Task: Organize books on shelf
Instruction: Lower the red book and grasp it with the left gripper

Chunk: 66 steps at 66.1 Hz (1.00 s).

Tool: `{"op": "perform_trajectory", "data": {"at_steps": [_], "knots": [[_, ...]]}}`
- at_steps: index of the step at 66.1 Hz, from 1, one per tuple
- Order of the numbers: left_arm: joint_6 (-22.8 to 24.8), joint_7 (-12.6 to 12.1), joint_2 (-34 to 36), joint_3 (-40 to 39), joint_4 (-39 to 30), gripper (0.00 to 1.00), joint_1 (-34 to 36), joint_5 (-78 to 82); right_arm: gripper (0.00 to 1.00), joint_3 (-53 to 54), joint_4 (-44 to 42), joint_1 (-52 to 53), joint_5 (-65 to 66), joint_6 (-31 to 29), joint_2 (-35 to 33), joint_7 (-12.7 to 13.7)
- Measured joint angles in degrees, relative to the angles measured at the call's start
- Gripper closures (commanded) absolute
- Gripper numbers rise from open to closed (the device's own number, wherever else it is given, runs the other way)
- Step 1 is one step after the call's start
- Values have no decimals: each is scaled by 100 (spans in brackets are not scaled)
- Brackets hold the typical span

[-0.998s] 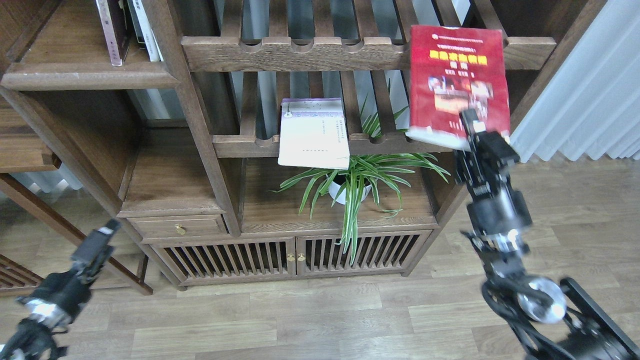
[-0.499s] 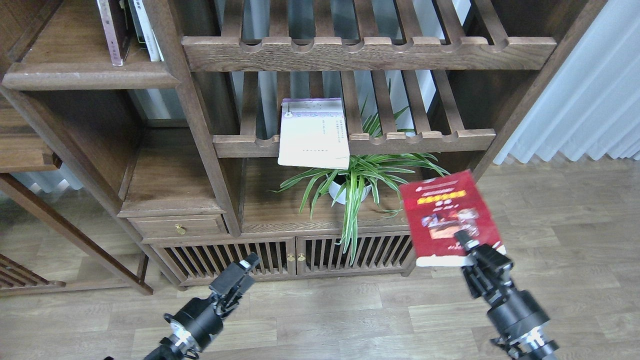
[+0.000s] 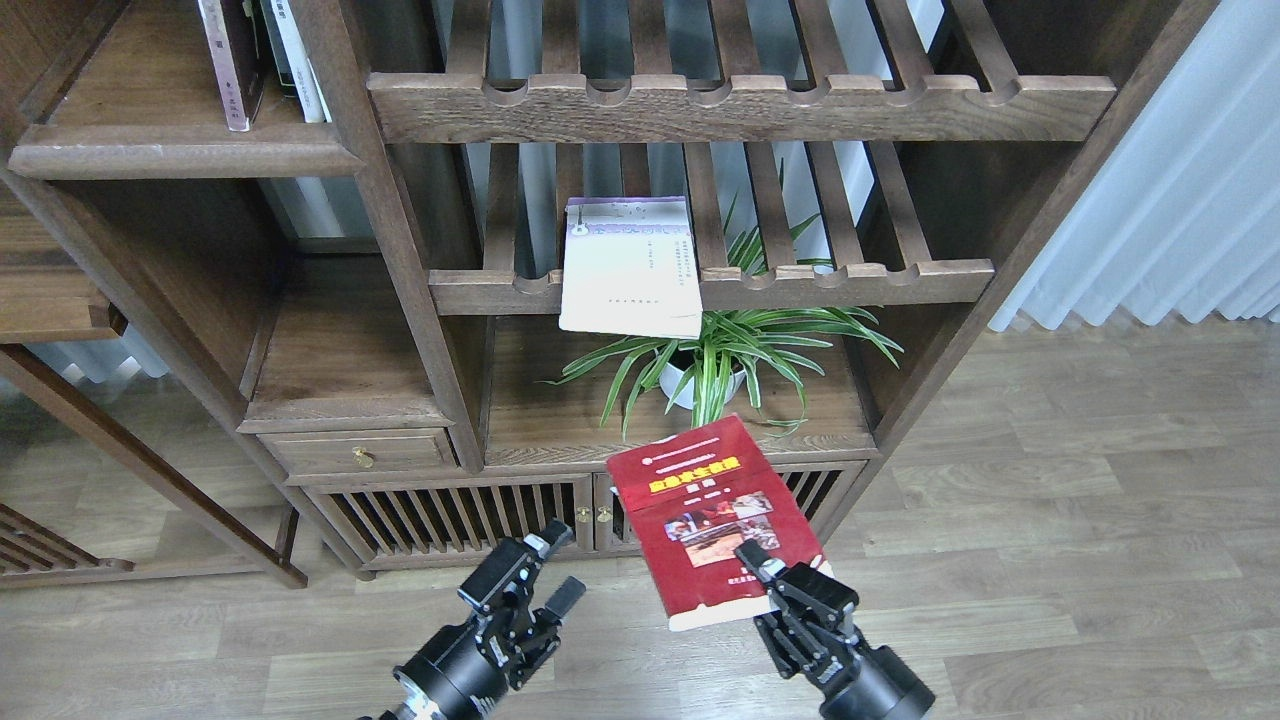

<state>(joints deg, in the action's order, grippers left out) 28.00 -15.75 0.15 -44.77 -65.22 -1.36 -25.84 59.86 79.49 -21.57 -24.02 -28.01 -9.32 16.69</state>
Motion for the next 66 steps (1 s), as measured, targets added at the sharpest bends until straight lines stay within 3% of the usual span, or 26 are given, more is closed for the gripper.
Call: {"op": "perform_trajectory", "data": {"at_steps": [39,48,58,66], "knots": [[0,-6,-15,195,59,16,-16,35,96,-245,0,-265,432,0,236,122],[0,-25,-15,219,71,36,-9,40,96,-285,0,-308,464,0,254,130],[0,-23,-15,295,86,87,-47,2,96,-312,-3,-355,521,0,272,142],[0,7,-15,383,88,95,-101,-70,96,-316,-6,-407,579,1,321,161]]}}
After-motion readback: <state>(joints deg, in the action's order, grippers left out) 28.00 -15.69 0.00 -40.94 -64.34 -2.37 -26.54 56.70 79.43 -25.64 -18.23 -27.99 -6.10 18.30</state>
